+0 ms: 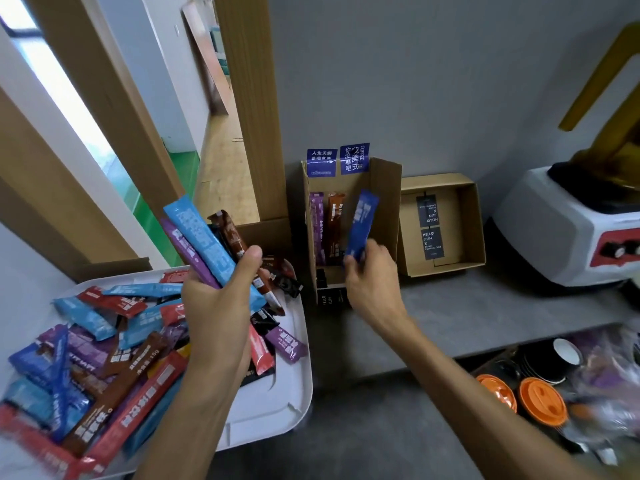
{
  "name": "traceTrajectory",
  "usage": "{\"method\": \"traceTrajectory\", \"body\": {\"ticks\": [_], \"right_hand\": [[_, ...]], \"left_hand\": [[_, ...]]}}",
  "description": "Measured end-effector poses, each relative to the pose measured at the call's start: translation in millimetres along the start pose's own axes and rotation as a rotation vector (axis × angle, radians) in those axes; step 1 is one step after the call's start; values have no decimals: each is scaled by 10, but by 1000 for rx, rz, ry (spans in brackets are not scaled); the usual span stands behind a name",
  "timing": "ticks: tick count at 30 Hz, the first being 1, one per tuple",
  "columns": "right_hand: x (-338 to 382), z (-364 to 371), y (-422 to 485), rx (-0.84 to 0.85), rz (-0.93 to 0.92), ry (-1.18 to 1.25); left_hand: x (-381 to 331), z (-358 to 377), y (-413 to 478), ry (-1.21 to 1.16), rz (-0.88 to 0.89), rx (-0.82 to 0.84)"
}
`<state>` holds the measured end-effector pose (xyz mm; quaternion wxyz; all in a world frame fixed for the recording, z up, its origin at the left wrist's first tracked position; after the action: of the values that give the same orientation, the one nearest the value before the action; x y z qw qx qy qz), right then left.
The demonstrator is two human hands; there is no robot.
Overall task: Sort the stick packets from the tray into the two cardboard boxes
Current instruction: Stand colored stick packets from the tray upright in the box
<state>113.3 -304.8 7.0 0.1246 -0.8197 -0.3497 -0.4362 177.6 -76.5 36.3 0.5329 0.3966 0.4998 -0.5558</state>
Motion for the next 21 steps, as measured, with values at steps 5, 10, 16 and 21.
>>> {"method": "traceTrajectory", "body": {"ticks": [5, 10, 16, 21], "right_hand": [[87, -62, 71, 76, 70, 51], [888, -1061, 9, -177, -372, -276], [1817, -709, 610, 430, -765, -954], [1309, 62, 1116, 584, -594, -1079]], "left_hand": [[129, -105, 0, 10, -35, -5], [141, -219, 46, -4, -23, -9], [161, -207, 6, 9, -26, 60], [196, -278, -14, 19, -27, 65]]}}
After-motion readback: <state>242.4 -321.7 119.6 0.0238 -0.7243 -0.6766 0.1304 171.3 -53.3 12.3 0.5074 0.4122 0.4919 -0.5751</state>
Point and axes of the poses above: each hand's wrist, its own y-axis towards the middle knuckle, its own z-axis out of the palm, x = y × z, the point moved 8 cm from there along y, towards the middle knuckle, and after that the axes turned 4 degrees about -x, right-handed, at the moved point
